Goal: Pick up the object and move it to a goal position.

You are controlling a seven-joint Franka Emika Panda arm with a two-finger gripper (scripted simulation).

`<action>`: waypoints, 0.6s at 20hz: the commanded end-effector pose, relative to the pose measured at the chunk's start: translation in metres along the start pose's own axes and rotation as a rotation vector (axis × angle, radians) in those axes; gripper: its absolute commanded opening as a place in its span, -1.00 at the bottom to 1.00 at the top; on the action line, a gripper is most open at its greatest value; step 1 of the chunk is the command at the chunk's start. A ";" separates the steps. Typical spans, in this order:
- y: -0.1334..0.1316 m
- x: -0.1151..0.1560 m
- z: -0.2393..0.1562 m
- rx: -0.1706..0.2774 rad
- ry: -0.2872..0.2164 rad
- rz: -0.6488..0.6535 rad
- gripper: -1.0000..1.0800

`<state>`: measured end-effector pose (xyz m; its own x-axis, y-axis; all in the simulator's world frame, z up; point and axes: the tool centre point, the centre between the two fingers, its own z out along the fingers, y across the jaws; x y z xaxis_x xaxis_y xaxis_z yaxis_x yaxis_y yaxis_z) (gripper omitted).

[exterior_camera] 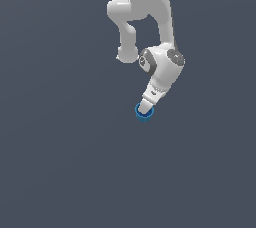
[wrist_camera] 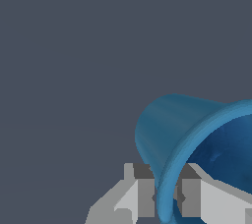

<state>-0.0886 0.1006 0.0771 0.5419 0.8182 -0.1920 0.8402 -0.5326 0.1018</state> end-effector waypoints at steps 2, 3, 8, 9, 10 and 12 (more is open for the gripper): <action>-0.002 -0.004 -0.016 -0.003 0.002 0.000 -1.00; -0.003 -0.005 -0.021 -0.003 0.002 0.000 -1.00; -0.010 -0.015 -0.055 -0.003 0.002 0.000 -1.00; -0.011 -0.018 -0.063 -0.003 0.002 -0.001 -1.00; -0.013 -0.020 -0.072 -0.003 0.002 -0.001 -1.00; -0.017 -0.026 -0.091 -0.003 0.002 -0.001 -1.00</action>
<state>-0.1112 0.1067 0.1541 0.5411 0.8186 -0.1928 0.8408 -0.5317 0.1020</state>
